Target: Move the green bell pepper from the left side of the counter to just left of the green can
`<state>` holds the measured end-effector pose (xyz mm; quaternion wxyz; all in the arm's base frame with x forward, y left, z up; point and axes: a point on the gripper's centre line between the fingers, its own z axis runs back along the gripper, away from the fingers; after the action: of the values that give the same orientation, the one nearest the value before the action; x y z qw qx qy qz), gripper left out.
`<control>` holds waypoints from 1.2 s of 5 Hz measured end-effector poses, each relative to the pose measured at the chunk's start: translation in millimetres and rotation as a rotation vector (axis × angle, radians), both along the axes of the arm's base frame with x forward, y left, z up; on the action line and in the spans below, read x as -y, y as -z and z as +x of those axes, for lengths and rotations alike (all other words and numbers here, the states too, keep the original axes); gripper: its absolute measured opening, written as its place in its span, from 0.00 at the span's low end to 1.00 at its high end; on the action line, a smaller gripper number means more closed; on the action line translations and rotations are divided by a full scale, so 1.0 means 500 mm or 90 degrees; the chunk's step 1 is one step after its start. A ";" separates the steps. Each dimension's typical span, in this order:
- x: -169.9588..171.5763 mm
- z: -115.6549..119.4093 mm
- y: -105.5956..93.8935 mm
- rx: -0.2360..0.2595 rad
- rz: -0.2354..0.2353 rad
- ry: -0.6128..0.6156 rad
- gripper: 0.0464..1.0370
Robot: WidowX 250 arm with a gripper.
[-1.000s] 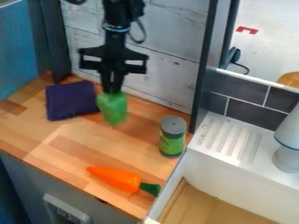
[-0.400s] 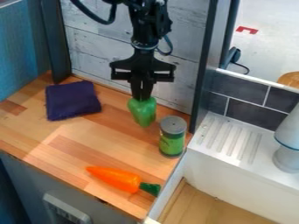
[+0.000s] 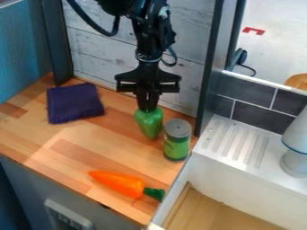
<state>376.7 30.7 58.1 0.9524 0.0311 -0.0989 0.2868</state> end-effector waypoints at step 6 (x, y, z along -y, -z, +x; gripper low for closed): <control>-0.045 -0.124 -0.085 -0.055 0.030 -0.038 0.96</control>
<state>314.5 53.5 100.4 0.9457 0.0691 -0.0635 0.3112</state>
